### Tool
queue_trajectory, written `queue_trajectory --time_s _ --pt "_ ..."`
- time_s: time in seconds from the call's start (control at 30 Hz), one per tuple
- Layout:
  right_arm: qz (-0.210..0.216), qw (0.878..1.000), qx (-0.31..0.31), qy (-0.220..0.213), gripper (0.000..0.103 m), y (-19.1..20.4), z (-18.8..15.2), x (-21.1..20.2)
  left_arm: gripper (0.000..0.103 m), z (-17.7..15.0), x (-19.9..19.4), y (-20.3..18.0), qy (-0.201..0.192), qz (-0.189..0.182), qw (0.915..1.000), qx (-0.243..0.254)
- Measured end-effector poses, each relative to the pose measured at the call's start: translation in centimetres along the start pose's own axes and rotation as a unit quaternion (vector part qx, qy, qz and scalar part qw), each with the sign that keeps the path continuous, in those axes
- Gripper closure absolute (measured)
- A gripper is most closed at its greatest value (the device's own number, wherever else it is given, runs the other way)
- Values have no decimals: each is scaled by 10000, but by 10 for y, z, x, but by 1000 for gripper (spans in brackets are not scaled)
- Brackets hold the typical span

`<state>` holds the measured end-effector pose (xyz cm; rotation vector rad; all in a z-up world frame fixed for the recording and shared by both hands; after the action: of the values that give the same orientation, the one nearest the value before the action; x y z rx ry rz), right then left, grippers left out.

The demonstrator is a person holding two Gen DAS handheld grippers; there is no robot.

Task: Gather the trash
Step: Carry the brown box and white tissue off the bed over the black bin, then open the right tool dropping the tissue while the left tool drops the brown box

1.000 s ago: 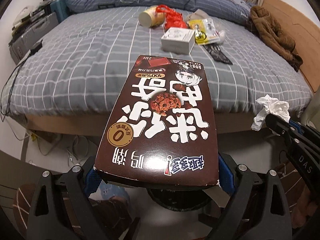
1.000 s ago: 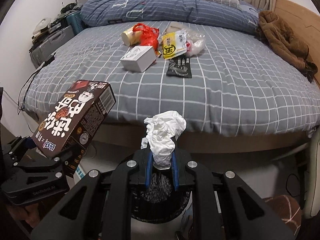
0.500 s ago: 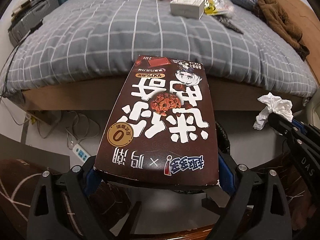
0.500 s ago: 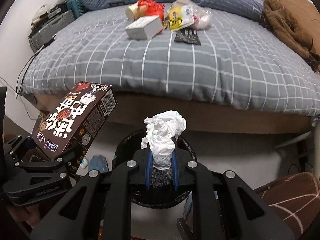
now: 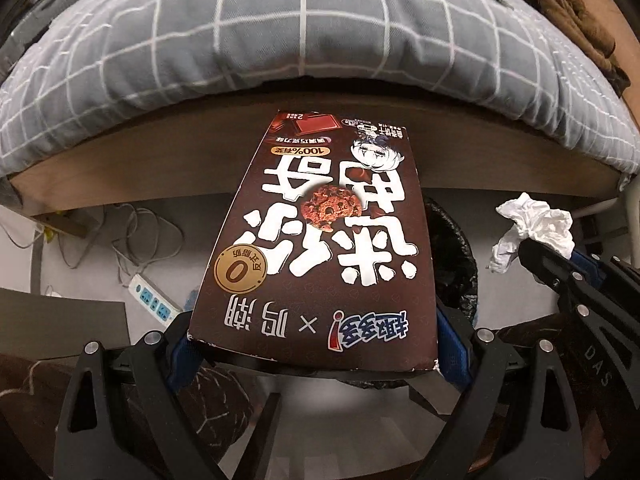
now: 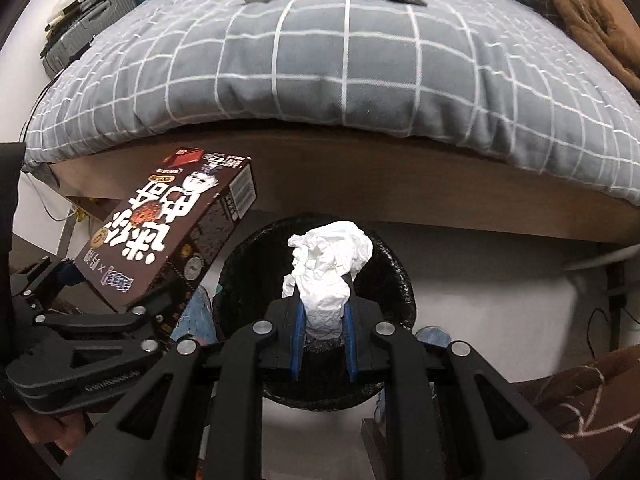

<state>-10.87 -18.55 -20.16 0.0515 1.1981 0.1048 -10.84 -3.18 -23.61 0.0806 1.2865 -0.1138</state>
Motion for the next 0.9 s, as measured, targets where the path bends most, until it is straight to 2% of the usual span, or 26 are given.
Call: queue_trajectory --time_s 0.23,0.47,0.5,0.63,0.77,0.83,0.9 --pt "-82 9996 38 279 86 -1 -2 29 13 4 4 -5 146 63 9999 -43" --pt "-96 9989 98 459 84 1 0 49 13 -2 5 12 239 149 9993 -245" --pt "-109 9989 93 449 81 3 0 49 13 -3 4 14 261 162 9991 -278" --pt "-88 9993 -58 345 54 14 2 49 13 -5 5 24 240 215 9989 -344" --pt "-224 9993 -150 257 39 15 0 48 13 -5 4 23 218 231 9988 -370" --pt "-284 9994 -95 154 25 10 0 44 13 -4 2 19 206 235 9989 -335" --pt "-296 9996 -28 21 17 2 1 39 12 -4 2 13 200 218 9992 -284"
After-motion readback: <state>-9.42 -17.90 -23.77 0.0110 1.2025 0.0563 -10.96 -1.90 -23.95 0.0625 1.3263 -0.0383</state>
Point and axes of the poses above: each gripper's, at about its wrist camera, not at the fingertips, and x roughly the way its jaws point, y to its left, z to its top, the point moved 2 cm from there along x, roughly the way its jaws point, and after that the axes turned 9 degrees about x, right-handed, at the moved point
